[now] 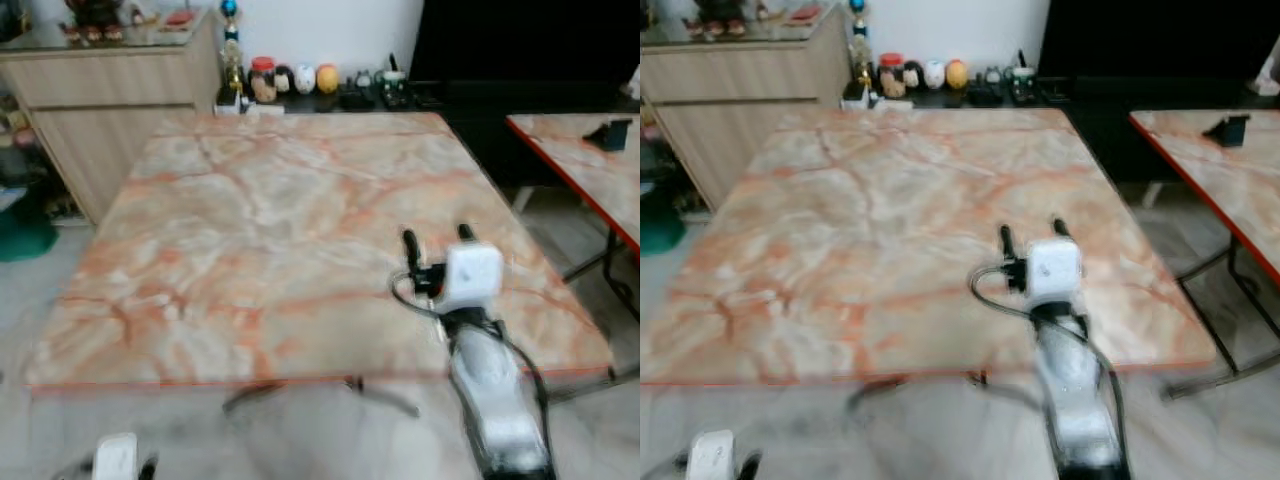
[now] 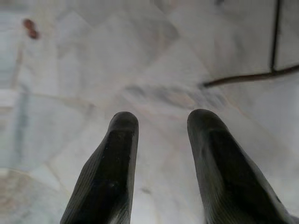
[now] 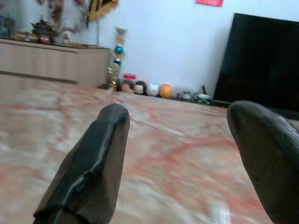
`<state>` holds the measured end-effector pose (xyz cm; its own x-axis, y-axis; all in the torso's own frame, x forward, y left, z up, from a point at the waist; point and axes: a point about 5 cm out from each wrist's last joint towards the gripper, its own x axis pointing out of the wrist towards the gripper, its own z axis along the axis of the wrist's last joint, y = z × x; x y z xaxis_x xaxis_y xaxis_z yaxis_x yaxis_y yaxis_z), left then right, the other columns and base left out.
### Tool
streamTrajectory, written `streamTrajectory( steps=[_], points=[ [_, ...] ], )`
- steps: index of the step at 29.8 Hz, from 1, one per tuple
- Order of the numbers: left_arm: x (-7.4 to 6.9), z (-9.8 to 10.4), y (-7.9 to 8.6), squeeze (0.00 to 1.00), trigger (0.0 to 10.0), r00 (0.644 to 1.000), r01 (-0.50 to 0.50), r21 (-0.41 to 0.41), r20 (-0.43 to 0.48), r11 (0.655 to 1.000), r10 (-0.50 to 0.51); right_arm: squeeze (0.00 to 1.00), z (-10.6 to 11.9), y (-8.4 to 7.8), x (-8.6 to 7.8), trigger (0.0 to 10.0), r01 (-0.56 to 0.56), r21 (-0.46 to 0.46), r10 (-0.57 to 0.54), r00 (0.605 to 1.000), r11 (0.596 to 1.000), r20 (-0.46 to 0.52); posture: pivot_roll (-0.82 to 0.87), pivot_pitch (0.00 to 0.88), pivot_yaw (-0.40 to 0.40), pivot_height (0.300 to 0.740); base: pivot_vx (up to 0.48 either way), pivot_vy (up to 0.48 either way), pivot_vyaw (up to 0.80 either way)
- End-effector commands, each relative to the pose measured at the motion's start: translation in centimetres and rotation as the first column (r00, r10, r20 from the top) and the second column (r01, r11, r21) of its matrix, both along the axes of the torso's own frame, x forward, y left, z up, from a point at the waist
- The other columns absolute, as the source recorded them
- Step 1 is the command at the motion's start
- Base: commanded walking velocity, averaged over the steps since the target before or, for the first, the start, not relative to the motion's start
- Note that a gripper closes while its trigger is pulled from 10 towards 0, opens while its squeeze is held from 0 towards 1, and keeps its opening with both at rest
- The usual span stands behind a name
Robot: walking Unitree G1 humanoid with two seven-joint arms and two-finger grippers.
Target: Setting the table
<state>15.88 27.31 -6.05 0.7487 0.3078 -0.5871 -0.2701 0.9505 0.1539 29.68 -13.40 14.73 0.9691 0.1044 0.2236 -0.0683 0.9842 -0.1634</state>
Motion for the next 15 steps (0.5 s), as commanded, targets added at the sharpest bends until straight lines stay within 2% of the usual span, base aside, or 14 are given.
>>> streamTrajectory(
  steps=[1,15],
  points=[
    [-0.16,-0.33,-0.61,0.0,10.0,1.0,0.006,-0.016,-0.011,1.0,-0.006,0.0,-0.11,-1.04,-0.1,10.0,0.032,-0.001,-0.032,0.999,1.0,-0.006,-0.03,0.0,0.01,0.724,0.0,0.0,0.0],
    [0.1,-0.23,-0.67,0.0,10.0,1.0,0.022,-0.023,-0.005,0.999,-0.022,0.0,-0.59,-2.01,-0.12,10.0,0.071,0.017,-0.071,0.997,0.997,-0.024,-0.04,0.0,0.018,0.724,0.0,0.0,0.0]
  ],
)
